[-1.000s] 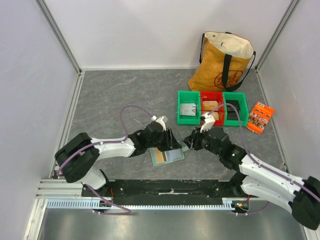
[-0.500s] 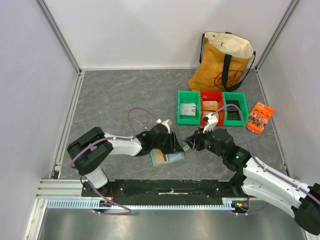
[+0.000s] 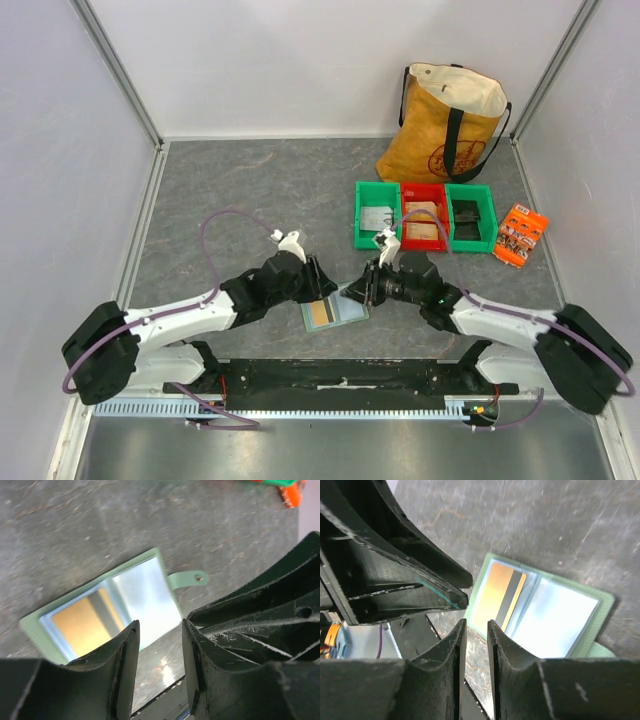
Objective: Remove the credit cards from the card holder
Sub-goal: Remove the credit card from the card holder.
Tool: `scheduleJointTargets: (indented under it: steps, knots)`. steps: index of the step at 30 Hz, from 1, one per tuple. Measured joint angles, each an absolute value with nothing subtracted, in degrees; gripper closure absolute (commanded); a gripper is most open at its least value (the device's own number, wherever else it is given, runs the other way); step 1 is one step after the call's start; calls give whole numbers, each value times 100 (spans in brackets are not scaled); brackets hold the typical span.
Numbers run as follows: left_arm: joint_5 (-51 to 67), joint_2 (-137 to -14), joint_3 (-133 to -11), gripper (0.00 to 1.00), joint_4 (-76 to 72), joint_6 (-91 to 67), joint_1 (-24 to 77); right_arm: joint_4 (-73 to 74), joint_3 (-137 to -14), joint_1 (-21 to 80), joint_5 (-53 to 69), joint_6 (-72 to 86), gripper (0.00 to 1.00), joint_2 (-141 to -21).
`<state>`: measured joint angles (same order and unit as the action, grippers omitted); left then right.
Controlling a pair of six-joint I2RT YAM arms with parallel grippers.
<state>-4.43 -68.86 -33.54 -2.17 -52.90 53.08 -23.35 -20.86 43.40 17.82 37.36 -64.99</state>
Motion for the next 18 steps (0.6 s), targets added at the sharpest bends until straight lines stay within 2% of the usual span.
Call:
scheduleJointTargets:
  steps: [3,10,18]
  knots:
    - [-537,-6622,-2974,58,-117,-5304,5304,-2711,-2071,4340,2117,3924,75,-7135]
    - [-598,-6536,-2528,60,19,-5330,5295,-3524,-2043,4340,2585,4296,75,-8208]
    - [-604,-7043,-2508,75,-12,-5328,5293,-4010,-1916,4246,2816,4569,75,-9153]
